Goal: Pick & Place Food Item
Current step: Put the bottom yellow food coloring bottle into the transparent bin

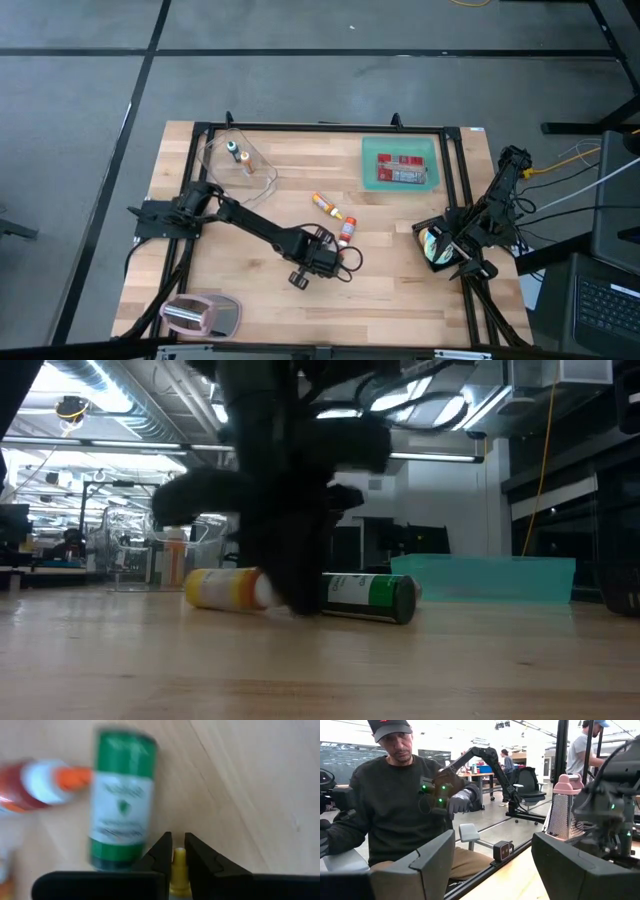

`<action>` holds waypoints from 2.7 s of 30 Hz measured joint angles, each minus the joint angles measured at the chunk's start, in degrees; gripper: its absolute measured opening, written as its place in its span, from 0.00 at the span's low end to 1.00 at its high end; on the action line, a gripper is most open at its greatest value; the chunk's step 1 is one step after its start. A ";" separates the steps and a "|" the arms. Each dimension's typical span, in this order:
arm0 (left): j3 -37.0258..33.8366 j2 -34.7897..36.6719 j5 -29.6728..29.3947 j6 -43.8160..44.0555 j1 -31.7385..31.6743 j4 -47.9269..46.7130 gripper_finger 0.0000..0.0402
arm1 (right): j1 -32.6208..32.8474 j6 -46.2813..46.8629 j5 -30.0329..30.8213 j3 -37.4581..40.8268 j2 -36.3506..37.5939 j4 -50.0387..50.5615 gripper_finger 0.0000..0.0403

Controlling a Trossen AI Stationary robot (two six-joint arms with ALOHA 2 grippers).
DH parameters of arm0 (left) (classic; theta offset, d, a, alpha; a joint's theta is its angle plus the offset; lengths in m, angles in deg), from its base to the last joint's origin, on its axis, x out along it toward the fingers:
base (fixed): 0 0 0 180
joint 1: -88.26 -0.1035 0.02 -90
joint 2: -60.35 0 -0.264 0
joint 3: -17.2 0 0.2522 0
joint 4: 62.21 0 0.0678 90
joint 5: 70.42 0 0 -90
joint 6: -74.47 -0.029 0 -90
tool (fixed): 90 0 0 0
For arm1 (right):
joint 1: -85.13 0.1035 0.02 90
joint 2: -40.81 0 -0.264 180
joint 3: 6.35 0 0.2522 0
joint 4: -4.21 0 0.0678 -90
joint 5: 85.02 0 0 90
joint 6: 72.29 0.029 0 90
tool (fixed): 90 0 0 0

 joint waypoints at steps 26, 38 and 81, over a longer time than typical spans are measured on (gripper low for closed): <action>-24.22 34.57 -11.11 -6.19 -1.27 57.28 0.07 | -0.01 0.71 -3.44 0.00 0.00 0.03 0.64; -56.15 66.09 -30.62 -8.13 -1.64 70.60 0.07 | -0.01 0.06 -2.96 0.00 0.00 0.03 0.64; -83.31 80.11 -9.27 6.04 -39.22 82.99 0.07 | 0.00 -1.14 -1.92 0.00 0.00 0.01 0.64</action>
